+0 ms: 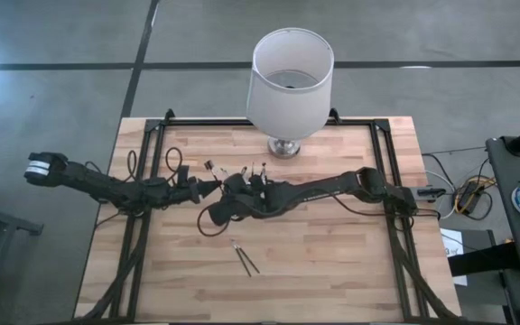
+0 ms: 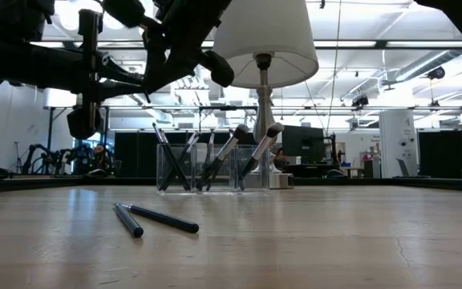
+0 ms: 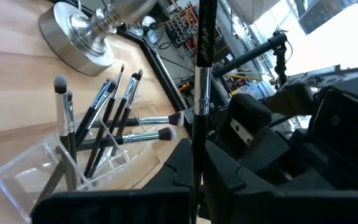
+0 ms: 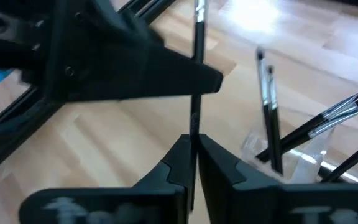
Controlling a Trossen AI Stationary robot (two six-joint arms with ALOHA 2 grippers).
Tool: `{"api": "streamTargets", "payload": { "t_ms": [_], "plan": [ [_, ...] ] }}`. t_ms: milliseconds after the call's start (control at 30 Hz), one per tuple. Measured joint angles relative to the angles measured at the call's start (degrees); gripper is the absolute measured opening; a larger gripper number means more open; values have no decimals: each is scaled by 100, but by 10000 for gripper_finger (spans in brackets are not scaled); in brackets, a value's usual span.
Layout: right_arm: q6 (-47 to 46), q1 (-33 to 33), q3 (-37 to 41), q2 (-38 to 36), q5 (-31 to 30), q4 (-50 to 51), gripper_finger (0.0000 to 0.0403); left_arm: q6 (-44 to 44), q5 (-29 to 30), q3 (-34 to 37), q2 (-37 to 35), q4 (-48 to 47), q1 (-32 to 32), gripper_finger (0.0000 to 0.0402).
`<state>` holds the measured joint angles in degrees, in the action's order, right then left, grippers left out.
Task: Put items in baskets/containers
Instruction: Put the brow brush into the transparent organizer
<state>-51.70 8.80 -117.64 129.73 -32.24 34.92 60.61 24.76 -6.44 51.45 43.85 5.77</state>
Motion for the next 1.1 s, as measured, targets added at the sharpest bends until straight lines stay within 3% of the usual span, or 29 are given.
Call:
{"api": "streamTargets", "payload": {
  "t_ms": [133,333,467,600,933,1100],
  "plan": [
    [-2,61,0,-198,462,262,60,-260,-57,4,-88,-24,-5,10],
    [-32,271,4,-651,9,553,140,-941,-309,7,-337,-2,2,10],
    [90,110,4,-865,186,221,169,-1498,-919,-137,-399,7,76,10],
    [583,-172,15,-846,809,-638,175,-2410,-1252,-452,-382,-33,299,9],
    [922,87,-8,-1063,659,-971,169,-3175,-1308,-933,-679,-157,423,9],
    [838,96,-9,-1109,710,-1018,171,-3478,-1803,-1073,-768,-508,427,9]
  ]
}}
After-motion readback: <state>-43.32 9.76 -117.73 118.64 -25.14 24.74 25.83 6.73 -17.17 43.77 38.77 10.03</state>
